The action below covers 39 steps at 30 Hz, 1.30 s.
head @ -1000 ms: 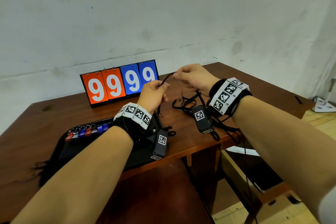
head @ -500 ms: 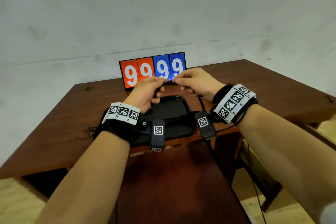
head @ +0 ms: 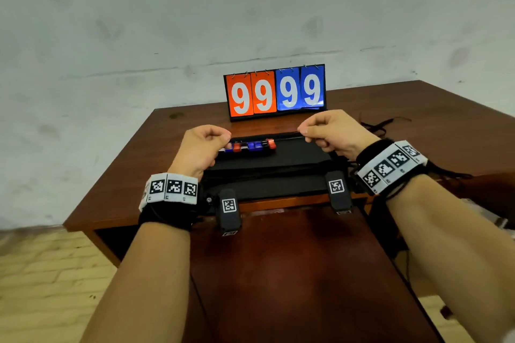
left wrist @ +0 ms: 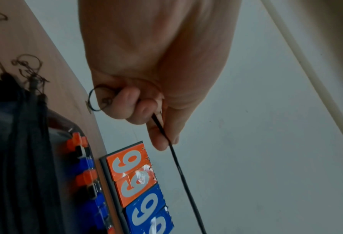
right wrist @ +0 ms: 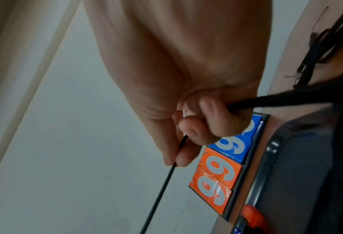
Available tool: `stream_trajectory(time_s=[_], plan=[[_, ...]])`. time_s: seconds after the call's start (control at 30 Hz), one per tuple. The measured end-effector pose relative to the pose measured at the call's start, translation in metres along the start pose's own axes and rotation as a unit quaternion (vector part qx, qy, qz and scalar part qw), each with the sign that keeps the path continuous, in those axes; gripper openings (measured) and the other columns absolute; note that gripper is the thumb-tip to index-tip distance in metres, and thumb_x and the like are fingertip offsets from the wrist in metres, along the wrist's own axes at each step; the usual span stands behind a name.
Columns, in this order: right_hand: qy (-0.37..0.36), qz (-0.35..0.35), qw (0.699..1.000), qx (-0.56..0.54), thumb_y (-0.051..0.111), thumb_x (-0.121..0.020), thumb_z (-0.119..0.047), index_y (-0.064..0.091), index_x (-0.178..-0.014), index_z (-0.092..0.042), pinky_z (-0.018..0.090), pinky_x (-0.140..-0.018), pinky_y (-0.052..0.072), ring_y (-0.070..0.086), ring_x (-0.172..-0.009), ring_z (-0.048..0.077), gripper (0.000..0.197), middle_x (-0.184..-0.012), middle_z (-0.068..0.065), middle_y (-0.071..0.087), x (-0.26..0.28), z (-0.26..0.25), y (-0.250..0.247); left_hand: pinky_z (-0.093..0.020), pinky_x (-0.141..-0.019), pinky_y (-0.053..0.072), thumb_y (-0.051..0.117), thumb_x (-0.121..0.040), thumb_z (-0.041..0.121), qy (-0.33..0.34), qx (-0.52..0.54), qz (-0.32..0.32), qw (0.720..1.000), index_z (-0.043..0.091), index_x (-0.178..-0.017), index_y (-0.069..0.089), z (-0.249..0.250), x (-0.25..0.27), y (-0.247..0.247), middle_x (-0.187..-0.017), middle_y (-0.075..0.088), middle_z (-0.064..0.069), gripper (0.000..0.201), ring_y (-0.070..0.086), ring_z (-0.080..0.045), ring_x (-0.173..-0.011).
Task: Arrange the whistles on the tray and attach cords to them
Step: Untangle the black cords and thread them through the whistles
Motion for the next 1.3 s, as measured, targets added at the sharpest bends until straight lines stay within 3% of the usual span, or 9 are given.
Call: stream_trajectory(time_s=[0.13,0.27,0.37,0.47,0.57,0.7,0.83,1.03,1.3], plan=[[0.008,0.031,0.999,0.025,0.068,-0.089,-0.012,0.074,-0.093,-0.013,0.018,-0.043,0.036,0.044,-0.051,0.009,0.008,-0.074,0.005,0.069,-0.005,0.013,0.002,-0.019,-0.052,0.041,0.057,-0.095,0.012,-0.003,-0.011,0.020,1.000,0.016,-0.097,0.071,-0.015,-0.007,-0.014,-0.081,0.070,0.000,0.015,0.053,-0.006,-0.063],[0.010,0.059,0.994,0.089,0.069,-0.088,-0.011,0.074,-0.092,-0.015,0.016,-0.047,0.043,0.050,-0.053,0.008,0.008,-0.077,0.004,0.072,-0.011,0.023,-0.004,-0.019,-0.051,0.041,0.049,-0.095,0.000,-0.012,0.000,0.036,0.999,0.017,-0.088,0.069,-0.034,-0.015,-0.024,-0.079,0.068,-0.002,0.027,0.050,-0.001,-0.048],[0.002,0.083,0.990,0.113,0.072,-0.085,-0.010,0.074,-0.088,-0.013,0.010,-0.046,0.044,0.054,-0.046,-0.001,0.005,-0.072,0.002,0.069,-0.014,0.031,-0.011,-0.020,-0.058,0.046,0.055,-0.092,0.000,0.001,-0.015,0.057,0.998,0.016,-0.083,0.069,-0.045,-0.016,-0.029,-0.081,0.072,-0.005,0.024,0.062,-0.006,-0.063],[-0.010,0.098,0.986,0.135,0.075,-0.082,-0.007,0.075,-0.086,-0.011,0.006,-0.050,0.042,0.056,-0.045,-0.006,0.005,-0.069,0.003,0.069,-0.018,0.039,-0.018,-0.024,-0.062,0.047,0.065,-0.086,0.002,0.021,-0.055,0.056,0.997,0.015,-0.083,0.070,-0.051,-0.018,-0.032,-0.072,0.066,-0.002,0.015,0.058,-0.010,-0.062],[-0.004,0.109,0.980,0.164,0.075,-0.082,-0.008,0.076,-0.084,-0.013,0.015,-0.059,0.044,0.056,-0.046,-0.004,0.005,-0.069,0.003,0.071,-0.022,0.048,-0.026,-0.028,-0.063,0.048,0.072,-0.082,0.008,0.025,-0.096,0.053,0.994,0.019,-0.079,0.070,-0.058,-0.022,-0.031,-0.072,0.065,-0.001,0.011,0.060,-0.013,-0.066],[0.017,0.084,0.977,0.193,0.072,-0.084,-0.007,0.074,-0.084,-0.011,0.019,-0.056,0.046,0.057,-0.054,0.008,0.004,-0.073,0.007,0.074,-0.023,0.057,-0.032,-0.030,-0.074,0.053,0.068,-0.085,0.009,0.024,-0.157,0.036,0.987,0.023,-0.079,0.070,-0.062,-0.026,-0.025,-0.081,0.068,-0.004,0.015,0.064,-0.016,-0.078],[0.027,0.068,0.969,0.236,0.074,-0.081,-0.008,0.074,-0.077,-0.011,0.031,-0.067,0.055,0.061,-0.060,0.013,0.005,-0.069,0.004,0.074,-0.023,0.064,-0.037,-0.022,-0.067,0.046,0.061,-0.089,0.004,0.022,-0.203,0.013,0.979,0.026,-0.077,0.068,-0.066,-0.028,-0.021,-0.077,0.066,0.001,0.026,0.062,-0.014,-0.075],[0.029,0.043,0.954,0.296,0.077,-0.078,-0.013,0.077,-0.075,-0.016,0.031,-0.073,0.056,0.067,-0.071,0.014,0.005,-0.076,0.001,0.074,-0.026,0.064,-0.038,-0.016,-0.065,0.044,0.069,-0.084,0.006,0.044,-0.279,0.012,0.959,0.018,-0.082,0.069,-0.058,-0.024,-0.017,-0.074,0.067,0.002,0.012,0.063,-0.010,-0.073],[0.064,0.010,0.939,0.339,0.076,-0.079,-0.008,0.076,-0.077,-0.017,0.017,-0.057,0.041,0.059,-0.067,0.005,0.009,-0.074,-0.007,0.068,-0.027,0.058,-0.031,-0.027,-0.077,0.054,0.071,-0.083,0.007,0.040,-0.343,-0.021,0.938,0.022,-0.078,0.070,-0.053,-0.026,-0.014,-0.074,0.068,0.003,0.015,0.066,-0.012,-0.076]])
Point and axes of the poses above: each hand's wrist, its own x-axis away from the middle knuckle, its own y-axis out of the palm, z = x × y, the point moved 3 cm from there along -x, towards the middle knuckle
